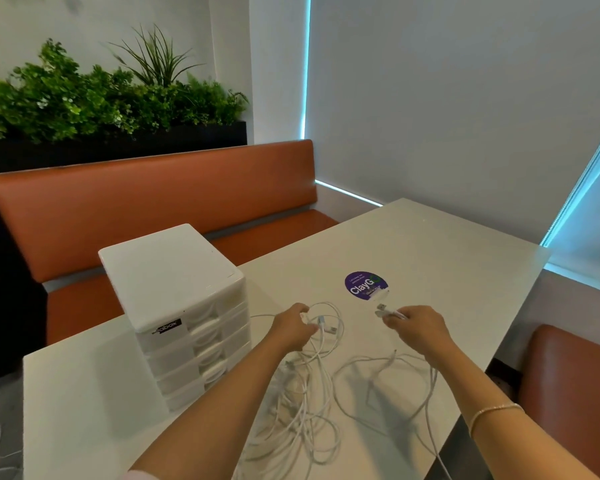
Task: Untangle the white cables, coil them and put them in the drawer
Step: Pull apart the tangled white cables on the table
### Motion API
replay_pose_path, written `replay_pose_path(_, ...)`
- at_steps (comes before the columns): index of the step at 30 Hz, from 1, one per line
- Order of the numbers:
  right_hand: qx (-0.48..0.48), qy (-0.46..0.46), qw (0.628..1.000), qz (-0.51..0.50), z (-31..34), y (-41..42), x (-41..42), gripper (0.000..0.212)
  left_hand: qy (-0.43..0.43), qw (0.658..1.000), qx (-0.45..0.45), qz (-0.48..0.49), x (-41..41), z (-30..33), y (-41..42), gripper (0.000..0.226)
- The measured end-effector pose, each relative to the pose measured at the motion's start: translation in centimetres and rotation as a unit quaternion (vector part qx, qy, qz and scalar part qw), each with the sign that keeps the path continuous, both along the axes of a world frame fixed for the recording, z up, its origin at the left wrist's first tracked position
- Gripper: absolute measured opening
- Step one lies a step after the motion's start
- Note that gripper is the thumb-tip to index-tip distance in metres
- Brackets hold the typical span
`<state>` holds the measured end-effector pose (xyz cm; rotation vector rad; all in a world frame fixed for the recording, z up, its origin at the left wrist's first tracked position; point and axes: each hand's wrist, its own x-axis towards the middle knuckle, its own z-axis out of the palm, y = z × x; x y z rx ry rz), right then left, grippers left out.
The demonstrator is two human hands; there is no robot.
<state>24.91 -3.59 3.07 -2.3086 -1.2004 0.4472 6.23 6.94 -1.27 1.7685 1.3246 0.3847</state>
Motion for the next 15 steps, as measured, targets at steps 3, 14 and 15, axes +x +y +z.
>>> replay_pose_path(3,0.048,0.087,0.995,-0.026,-0.4,0.4,0.1,0.032,-0.160,0.970,-0.165,0.083,2.0,-0.3,0.7,0.042)
replay_pose_path(14,0.082,0.377,0.922,-0.020,-0.6,0.9,1.1,0.015,-0.334,0.863,-0.258,0.278,6.1,-2.9,2.9,0.009)
replay_pose_path(15,0.095,0.385,0.918,-0.024,-0.7,1.0,1.1,0.014,-0.350,0.869,-0.228,0.266,6.1,-2.7,2.6,0.004)
